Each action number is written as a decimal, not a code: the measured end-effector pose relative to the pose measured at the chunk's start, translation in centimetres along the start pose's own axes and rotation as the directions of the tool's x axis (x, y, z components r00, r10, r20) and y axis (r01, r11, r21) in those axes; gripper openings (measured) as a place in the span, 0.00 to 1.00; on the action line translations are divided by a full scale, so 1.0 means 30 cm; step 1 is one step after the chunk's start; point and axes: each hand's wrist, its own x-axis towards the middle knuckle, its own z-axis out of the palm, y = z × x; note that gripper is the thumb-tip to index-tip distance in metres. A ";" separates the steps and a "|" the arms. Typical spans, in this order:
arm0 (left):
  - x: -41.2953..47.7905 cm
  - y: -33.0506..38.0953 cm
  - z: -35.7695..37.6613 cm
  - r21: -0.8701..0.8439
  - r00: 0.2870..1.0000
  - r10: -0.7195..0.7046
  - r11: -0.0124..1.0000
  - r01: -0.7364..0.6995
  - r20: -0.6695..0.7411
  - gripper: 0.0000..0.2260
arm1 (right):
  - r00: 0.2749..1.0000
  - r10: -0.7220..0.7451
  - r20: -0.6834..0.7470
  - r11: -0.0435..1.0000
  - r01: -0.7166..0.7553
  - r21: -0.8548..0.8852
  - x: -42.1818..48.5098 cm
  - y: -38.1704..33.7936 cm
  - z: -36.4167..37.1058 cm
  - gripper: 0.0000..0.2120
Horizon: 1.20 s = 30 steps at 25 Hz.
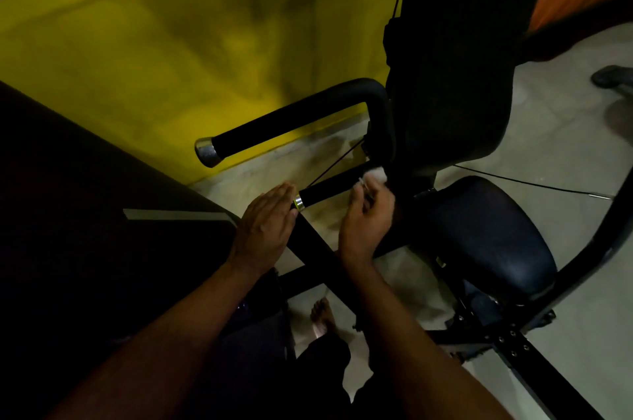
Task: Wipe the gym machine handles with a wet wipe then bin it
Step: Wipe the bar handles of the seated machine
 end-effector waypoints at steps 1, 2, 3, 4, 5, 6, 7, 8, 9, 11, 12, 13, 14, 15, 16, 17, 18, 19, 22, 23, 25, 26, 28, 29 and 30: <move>0.002 -0.001 0.000 -0.003 1.000 -0.006 1.000 0.006 0.008 0.23 | 0.953 -0.270 0.135 0.936 0.293 -0.194 0.027 0.003 -0.009 0.13; 0.004 0.000 -0.001 -0.006 1.000 -0.013 1.000 0.013 0.015 0.23 | 0.817 -0.459 0.349 0.753 0.566 -0.334 0.063 0.010 -0.018 0.15; 0.006 0.002 -0.003 -0.006 1.000 -0.016 1.000 0.016 0.020 0.23 | 0.660 -0.527 0.535 0.536 0.747 -0.394 0.098 0.014 -0.030 0.17; 0.007 0.004 -0.002 -0.003 1.000 -0.013 1.000 0.014 0.025 0.23 | 0.571 -0.526 0.630 0.377 0.821 -0.430 0.128 0.026 -0.042 0.18; 0.006 0.005 -0.001 0.002 1.000 -0.008 1.000 0.008 0.026 0.23 | 0.573 -0.508 0.643 0.329 0.819 -0.470 0.147 0.025 -0.051 0.19; 0.006 0.007 0.001 0.004 1.000 -0.006 1.000 0.005 0.024 0.24 | 0.620 -0.493 0.611 0.360 0.784 -0.505 0.156 0.020 -0.059 0.18; 0.006 0.008 0.003 0.002 1.000 -0.008 1.000 0.008 0.021 0.24 | 0.633 -0.486 0.603 0.376 0.774 -0.509 0.161 0.014 -0.067 0.17; 0.006 0.009 0.005 -0.003 1.000 -0.015 1.000 0.015 0.020 0.24 | 0.583 -0.500 0.640 0.318 0.811 -0.490 0.164 0.012 -0.073 0.17; 0.005 0.010 0.007 -0.008 1.000 -0.020 1.000 0.020 0.021 0.23 | 0.498 -0.507 0.703 0.224 0.864 -0.451 0.172 0.009 -0.083 0.19; 0.009 0.012 0.011 -0.009 1.000 0.001 1.000 -0.001 0.018 0.23 | 0.437 -0.509 0.742 0.167 0.895 -0.413 0.214 -0.008 -0.105 0.19; 0.013 0.013 0.011 -0.014 1.000 0.017 1.000 -0.017 0.014 0.22 | 0.477 -0.519 0.710 0.210 0.876 -0.435 0.231 -0.013 -0.118 0.19; 0.019 0.015 0.010 -0.027 1.000 0.024 0.999 -0.024 0.011 0.22 | 0.537 -0.523 0.662 0.263 0.840 -0.474 0.235 -0.010 -0.133 0.18; 0.025 0.020 0.010 -0.039 1.000 0.023 0.999 -0.023 0.008 0.22 | 0.629 -0.506 0.590 0.356 0.775 -0.521 0.221 -0.002 -0.145 0.16; 0.031 0.027 0.009 -0.044 1.000 0.019 0.999 -0.019 0.005 0.22 | 0.761 -0.451 0.467 0.526 0.649 -0.550 0.188 0.009 -0.145 0.14; 0.036 0.035 0.009 -0.042 1.000 0.019 0.999 -0.018 0.005 0.22 | 0.898 -0.328 0.293 0.747 0.437 -0.501 0.139 0.020 -0.126 0.11; 0.042 0.043 0.008 -0.033 1.000 0.022 0.999 -0.022 0.009 0.22 | 0.987 -0.110 0.115 0.937 0.142 -0.319 0.093 0.020 -0.098 0.08; 0.046 0.050 0.009 -0.021 0.999 0.027 0.999 -0.026 0.017 0.23 | 0.988 0.150 0.022 0.989 -0.150 -0.014 0.070 0.012 -0.067 0.06; 0.048 0.052 0.009 -0.013 0.999 0.027 1.000 -0.027 0.025 0.23 | 0.930 0.366 0.034 0.881 -0.358 0.309 0.073 -0.004 -0.035 0.05; 0.046 0.049 0.006 -0.004 0.999 0.027 1.000 -0.027 0.040 0.23 | 0.746 0.630 0.217 0.454 -0.581 0.676 0.141 -0.049 0.002 0.10; 0.046 0.051 0.006 -0.001 0.999 0.029 1.000 -0.029 0.044 0.23 | 0.725 0.633 0.271 0.423 -0.617 0.664 0.150 -0.056 -0.001 0.11; 0.052 0.059 0.005 -0.003 0.999 0.022 1.000 -0.022 0.040 0.24 | 0.713 0.596 0.369 0.442 -0.675 0.591 0.154 -0.058 -0.020 0.12; 0.055 0.062 0.006 -0.003 0.999 0.020 1.000 -0.020 0.035 0.24 | 0.704 0.581 0.409 0.439 -0.693 0.572 0.159 -0.054 -0.036 0.12; 0.059 0.067 0.012 0.007 0.999 0.032 0.999 -0.032 0.030 0.23 | 0.702 0.576 0.419 0.420 -0.694 0.586 0.186 -0.067 -0.060 0.13; 0.067 0.069 0.015 0.007 0.999 0.037 0.999 -0.037 0.028 0.23 | 0.714 0.579 0.395 0.417 -0.675 0.609 0.203 -0.082 -0.066 0.14; 0.076 0.072 0.018 0.002 0.999 0.038 0.999 -0.038 0.022 0.23 | 0.731 0.576 0.366 0.433 -0.653 0.621 0.213 -0.097 -0.072 0.14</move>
